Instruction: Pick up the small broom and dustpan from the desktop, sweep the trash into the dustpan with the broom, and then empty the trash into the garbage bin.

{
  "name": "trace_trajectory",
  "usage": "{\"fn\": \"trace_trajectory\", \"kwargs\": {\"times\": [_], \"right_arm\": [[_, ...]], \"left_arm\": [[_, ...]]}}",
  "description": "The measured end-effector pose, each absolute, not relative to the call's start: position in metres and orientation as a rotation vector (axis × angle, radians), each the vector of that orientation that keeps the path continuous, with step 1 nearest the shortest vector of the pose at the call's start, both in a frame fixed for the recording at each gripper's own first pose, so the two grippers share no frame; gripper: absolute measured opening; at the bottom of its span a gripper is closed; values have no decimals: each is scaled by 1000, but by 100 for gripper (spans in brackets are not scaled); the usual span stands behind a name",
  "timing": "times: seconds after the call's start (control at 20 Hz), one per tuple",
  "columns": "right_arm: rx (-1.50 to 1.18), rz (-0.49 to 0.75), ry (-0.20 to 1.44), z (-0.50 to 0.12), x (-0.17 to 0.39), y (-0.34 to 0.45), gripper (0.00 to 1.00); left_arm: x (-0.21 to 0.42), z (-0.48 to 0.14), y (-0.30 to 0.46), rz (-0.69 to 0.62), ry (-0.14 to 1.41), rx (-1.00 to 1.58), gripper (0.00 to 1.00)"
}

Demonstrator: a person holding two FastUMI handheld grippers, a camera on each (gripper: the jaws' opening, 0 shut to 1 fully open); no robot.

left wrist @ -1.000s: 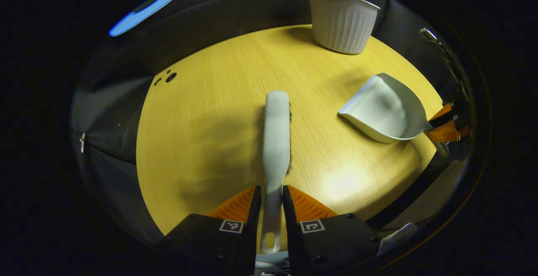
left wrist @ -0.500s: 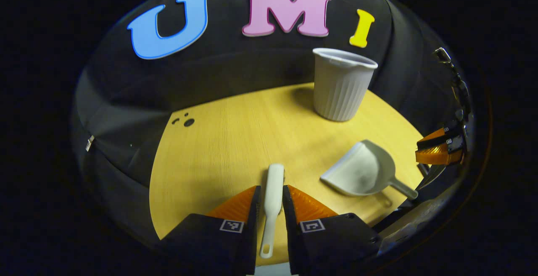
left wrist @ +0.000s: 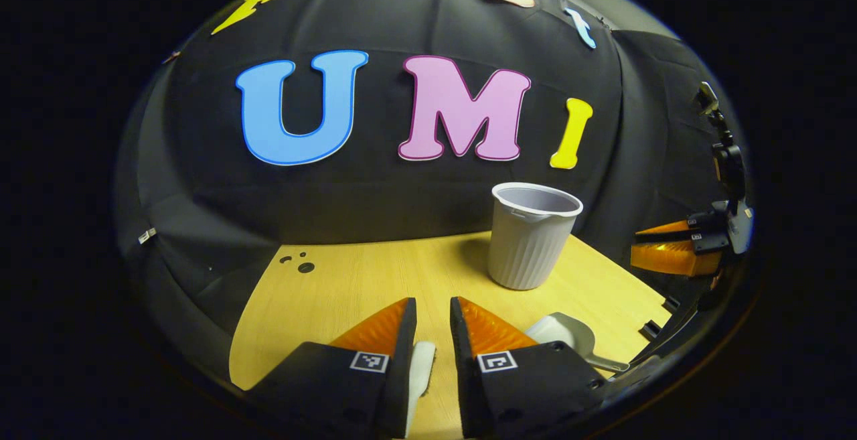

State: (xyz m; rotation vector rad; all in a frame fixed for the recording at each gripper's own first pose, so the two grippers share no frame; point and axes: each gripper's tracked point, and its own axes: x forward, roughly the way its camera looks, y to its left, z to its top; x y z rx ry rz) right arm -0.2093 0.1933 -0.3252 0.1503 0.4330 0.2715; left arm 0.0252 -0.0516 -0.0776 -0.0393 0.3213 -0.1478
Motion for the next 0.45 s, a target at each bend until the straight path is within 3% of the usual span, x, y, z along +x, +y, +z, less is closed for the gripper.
{"fn": "trace_trajectory", "kwargs": {"times": [0.05, 0.25, 0.3, 0.4, 0.45], "right_arm": [[164, 272, 422, -320, -206, 196, 35], [174, 275, 420, -320, -205, 203, 36], [172, 273, 419, -320, -203, 203, 31], [165, 276, 426, -318, -206, 205, 36], [160, 276, 434, -319, -206, 205, 36]], "left_arm": [[26, -79, -52, -151, 321, -44, 34], [27, -75, -51, -156, 302, -31, 34], [28, -74, -51, -163, 296, -28, 34], [29, -74, -51, -174, 297, -39, 39], [29, -74, -53, -178, 298, -46, 34]]}}
